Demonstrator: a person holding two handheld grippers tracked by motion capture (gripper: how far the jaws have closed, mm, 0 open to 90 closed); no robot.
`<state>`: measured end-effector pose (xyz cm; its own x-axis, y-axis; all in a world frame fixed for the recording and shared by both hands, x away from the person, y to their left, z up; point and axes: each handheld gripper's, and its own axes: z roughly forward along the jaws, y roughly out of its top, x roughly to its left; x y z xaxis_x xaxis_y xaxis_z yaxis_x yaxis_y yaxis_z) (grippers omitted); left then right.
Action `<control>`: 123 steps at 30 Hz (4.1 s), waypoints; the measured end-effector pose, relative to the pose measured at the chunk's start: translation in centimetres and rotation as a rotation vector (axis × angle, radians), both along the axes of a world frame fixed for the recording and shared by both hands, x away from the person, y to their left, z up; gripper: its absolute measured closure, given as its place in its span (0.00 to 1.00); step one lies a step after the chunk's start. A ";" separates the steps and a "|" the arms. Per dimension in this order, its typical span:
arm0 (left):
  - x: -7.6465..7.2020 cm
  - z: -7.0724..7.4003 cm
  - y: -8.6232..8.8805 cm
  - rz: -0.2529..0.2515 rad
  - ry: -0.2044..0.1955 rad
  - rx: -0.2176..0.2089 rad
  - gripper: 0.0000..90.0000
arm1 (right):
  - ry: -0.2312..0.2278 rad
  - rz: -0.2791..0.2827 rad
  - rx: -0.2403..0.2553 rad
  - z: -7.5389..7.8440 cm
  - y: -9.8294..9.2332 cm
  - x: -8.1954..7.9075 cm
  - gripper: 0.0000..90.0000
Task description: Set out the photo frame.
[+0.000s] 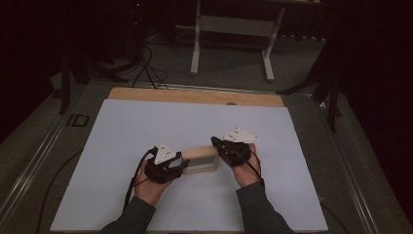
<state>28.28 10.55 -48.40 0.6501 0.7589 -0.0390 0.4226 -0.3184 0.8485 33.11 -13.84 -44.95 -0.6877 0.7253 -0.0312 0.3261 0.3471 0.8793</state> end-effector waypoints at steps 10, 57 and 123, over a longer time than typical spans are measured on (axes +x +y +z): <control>0.1 -0.1 0.1 -0.002 0.007 -0.015 0.65 | -0.011 0.018 0.023 0.2 -0.7 0.0 0.89; 0.5 -0.1 0.3 -0.008 0.013 -0.027 0.65 | 0.067 0.238 -0.011 -3.1 -2.1 0.4 0.48; 5.0 0.0 2.1 -0.034 0.039 -0.078 0.63 | 0.011 0.219 -0.088 -2.4 -1.0 2.7 0.57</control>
<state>33.31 12.61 -48.36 0.6724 0.7299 -0.1232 0.4460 -0.2667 0.8544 35.83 -14.83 -47.30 -0.8288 0.5540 -0.0793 0.2442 0.4855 0.8394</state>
